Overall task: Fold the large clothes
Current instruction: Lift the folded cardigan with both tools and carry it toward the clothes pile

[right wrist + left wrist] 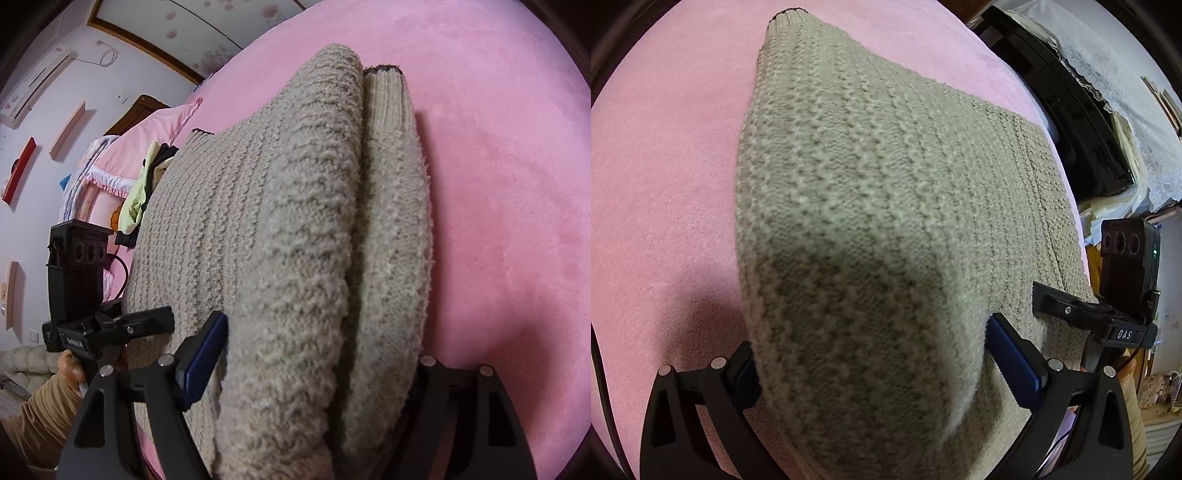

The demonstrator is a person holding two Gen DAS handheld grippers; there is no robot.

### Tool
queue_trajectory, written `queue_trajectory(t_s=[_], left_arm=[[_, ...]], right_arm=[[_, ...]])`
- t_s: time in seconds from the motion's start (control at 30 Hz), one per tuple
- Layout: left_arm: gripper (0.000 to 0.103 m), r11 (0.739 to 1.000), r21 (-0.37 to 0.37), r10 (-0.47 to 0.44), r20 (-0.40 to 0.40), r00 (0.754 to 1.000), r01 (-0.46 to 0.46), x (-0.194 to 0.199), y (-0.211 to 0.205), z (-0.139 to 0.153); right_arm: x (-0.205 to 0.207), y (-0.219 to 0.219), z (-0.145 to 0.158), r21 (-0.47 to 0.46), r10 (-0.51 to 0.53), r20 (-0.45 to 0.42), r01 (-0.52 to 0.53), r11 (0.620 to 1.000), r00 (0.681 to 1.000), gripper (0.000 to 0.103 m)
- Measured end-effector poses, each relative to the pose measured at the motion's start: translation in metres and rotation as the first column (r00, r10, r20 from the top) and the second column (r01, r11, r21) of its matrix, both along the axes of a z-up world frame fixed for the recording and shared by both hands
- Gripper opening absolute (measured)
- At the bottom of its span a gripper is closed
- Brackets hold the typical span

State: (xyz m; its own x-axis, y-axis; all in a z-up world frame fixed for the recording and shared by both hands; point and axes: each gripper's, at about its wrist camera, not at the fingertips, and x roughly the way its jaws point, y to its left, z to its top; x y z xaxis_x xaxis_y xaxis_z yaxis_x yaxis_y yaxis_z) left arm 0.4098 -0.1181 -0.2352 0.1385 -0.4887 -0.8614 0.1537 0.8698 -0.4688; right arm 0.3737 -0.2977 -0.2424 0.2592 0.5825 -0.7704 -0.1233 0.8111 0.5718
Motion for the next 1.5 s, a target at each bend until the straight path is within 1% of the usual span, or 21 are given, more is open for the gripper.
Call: queue_trajectory(t_s=[0.13,0.17,0.27,0.3,0.33,0.4,0.43,0.53,0.6,0.67,0.8,0.9,1.0,1.1,1.13,1.17,1.27,1.33,1.4,1.43,1.5], left_arm=[[0.102,1.000,0.000,0.008,0.021,1.000,-0.008,-0.005,0.001,0.002],[0.101,1.000,0.003,0.011,0.026,1.000,-0.012,-0.007,0.000,0.002],[0.090,0.999,0.032,0.013,0.044,0.999,-0.014,-0.014,-0.002,0.009],[0.082,0.999,0.038,0.011,0.051,0.999,-0.013,-0.015,-0.002,0.012],[0.072,0.999,0.046,0.008,0.062,0.998,-0.010,-0.018,-0.003,0.017],[0.059,0.999,0.045,-0.006,0.082,0.997,0.002,-0.024,-0.001,0.028],[0.056,0.998,0.056,-0.014,0.096,0.995,0.009,-0.028,-0.002,0.035],[0.054,0.997,0.071,-0.020,0.119,0.993,0.011,-0.040,-0.002,0.050],[0.053,0.998,0.066,-0.024,0.116,0.993,0.016,-0.050,0.003,0.060],[0.053,0.999,0.050,-0.027,0.110,0.994,0.021,-0.063,0.013,0.070],[0.053,0.999,0.036,-0.037,0.107,0.994,0.033,-0.095,0.041,0.093],[0.054,0.998,0.053,-0.041,0.112,0.993,0.035,-0.117,0.073,0.116],[0.054,0.997,0.074,-0.024,0.112,0.993,0.016,-0.130,0.111,0.139],[0.054,0.993,0.114,-0.011,0.129,0.992,-0.003,-0.136,0.158,0.168],[0.054,0.990,0.141,-0.010,0.143,0.990,-0.010,-0.135,0.177,0.180],[0.054,0.988,0.156,-0.009,0.152,0.988,-0.015,-0.133,0.200,0.186],[0.054,0.974,0.225,-0.010,0.201,0.980,-0.036,-0.119,0.254,0.217],[0.054,0.965,0.259,-0.014,0.234,0.972,-0.048,-0.104,0.282,0.234],[0.054,0.958,0.276,-0.002,0.256,0.967,-0.071,-0.077,0.319,0.248],[0.054,0.956,0.282,0.004,0.261,0.965,-0.080,-0.064,0.334,0.252],[0.054,0.946,0.308,0.010,0.287,0.958,-0.102,-0.034,0.368,0.260]], right_arm=[[-0.001,0.002,0.002,-0.013,-0.011,0.019,0.011,1.000,1.000,0.076],[-0.003,0.004,0.004,-0.020,-0.012,0.027,0.013,1.000,1.000,0.074],[-0.009,0.006,0.009,-0.034,-0.019,0.041,0.020,0.999,0.999,0.063],[-0.011,0.008,0.012,-0.045,-0.023,0.049,0.025,0.999,0.999,0.059],[-0.013,0.009,0.015,-0.056,-0.024,0.058,0.027,0.998,0.998,0.057],[-0.019,0.013,0.025,-0.078,-0.028,0.084,0.035,0.996,0.996,0.052],[-0.021,0.014,0.028,-0.080,-0.034,0.091,0.041,0.996,0.995,0.051],[-0.034,0.022,0.047,-0.095,-0.050,0.125,0.062,0.994,0.991,0.049],[-0.046,0.029,0.060,-0.100,-0.055,0.135,0.068,0.993,0.989,0.048],[-0.059,0.033,0.070,-0.104,-0.052,0.139,0.067,0.992,0.989,0.048],[-0.089,0.054,0.094,-0.078,-0.043,0.134,0.053,0.996,0.990,0.047],[-0.105,0.085,0.112,-0.072,-0.011,0.139,0.021,0.997,0.990,0.047],[-0.110,0.120,0.127,-0.043,0.022,0.136,-0.016,0.999,0.990,0.047],[-0.105,0.171,0.146,-0.005,0.068,0.145,-0.068,0.998,0.987,0.047],[-0.102,0.183,0.150,0.001,0.079,0.150,-0.080,0.997,0.985,0.047],[-0.098,0.203,0.157,0.009,0.095,0.163,-0.097,0.995,0.982,0.047],[-0.077,0.258,0.174,0.023,0.129,0.200,-0.136,0.990,0.971,0.047],[-0.059,0.291,0.182,0.040,0.137,0.220,-0.149,0.988,0.966,0.047],[-0.031,0.326,0.190,0.056,0.141,0.241,-0.159,0.986,0.960,0.047],[-0.010,0.348,0.194,0.066,0.136,0.252,-0.157,0.985,0.958,0.047],[0.019,0.377,0.198,0.076,0.130,0.270,-0.156,0.985,0.954,0.047]])
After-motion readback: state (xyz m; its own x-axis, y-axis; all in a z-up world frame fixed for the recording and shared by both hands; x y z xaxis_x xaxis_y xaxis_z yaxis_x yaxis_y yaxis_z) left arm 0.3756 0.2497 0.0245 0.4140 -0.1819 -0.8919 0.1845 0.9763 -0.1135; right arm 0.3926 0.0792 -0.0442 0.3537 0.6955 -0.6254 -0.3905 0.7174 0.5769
